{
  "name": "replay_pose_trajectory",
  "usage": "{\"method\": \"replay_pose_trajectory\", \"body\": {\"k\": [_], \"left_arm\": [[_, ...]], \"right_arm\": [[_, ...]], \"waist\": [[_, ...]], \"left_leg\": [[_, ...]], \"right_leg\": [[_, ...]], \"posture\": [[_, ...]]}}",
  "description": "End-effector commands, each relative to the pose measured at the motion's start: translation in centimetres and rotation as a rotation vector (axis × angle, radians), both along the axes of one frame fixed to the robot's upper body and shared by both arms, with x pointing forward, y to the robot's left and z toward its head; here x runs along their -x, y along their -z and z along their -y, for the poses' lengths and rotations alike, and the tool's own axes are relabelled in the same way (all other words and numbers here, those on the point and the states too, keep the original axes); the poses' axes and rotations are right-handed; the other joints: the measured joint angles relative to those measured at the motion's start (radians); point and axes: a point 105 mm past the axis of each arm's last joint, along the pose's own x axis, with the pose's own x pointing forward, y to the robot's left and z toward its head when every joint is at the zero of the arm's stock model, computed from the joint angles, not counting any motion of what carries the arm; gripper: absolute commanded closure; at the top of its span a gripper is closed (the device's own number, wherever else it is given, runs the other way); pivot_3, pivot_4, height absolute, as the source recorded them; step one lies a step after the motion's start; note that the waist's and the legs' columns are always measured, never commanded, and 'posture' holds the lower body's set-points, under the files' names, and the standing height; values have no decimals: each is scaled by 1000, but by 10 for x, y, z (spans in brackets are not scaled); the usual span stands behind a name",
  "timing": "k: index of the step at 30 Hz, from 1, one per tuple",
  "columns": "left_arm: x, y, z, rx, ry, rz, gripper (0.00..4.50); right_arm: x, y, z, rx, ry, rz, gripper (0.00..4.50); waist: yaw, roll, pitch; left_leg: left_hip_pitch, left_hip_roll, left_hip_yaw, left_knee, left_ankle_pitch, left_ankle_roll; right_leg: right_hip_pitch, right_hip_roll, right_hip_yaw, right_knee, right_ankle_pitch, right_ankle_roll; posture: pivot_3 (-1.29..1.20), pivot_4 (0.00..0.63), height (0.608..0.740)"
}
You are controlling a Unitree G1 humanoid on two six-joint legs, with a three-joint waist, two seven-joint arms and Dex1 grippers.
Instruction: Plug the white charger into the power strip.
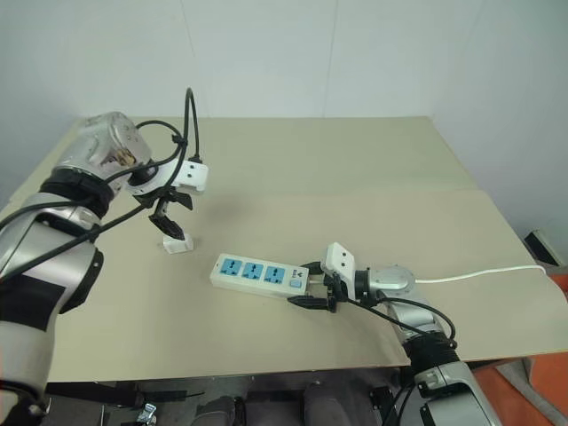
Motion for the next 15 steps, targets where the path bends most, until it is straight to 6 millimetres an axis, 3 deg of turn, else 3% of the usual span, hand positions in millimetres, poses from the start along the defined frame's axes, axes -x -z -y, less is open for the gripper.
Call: {"method": "replay_pose_trajectory", "body": {"k": [1, 15], "left_arm": [[-4, 1, -1, -43, -14, 19, 0], [-2, 24, -6, -127, -34, -39, 0]], "right_arm": [[3, 0, -6, 4, -12, 22, 1102], [4, 4, -4, 3, 33, 34, 1102]], "waist": [[0, 0, 0], [0, 0, 0]], "left_leg": [[0, 0, -1, 0, 0, 0], [1, -3, -6, 0, 0, 0]], "right_leg": [[0, 0, 0, 0, 0, 0], [1, 0, 0, 1, 0, 0]], "posture": [[0, 150, 740], [0, 150, 740]]}}
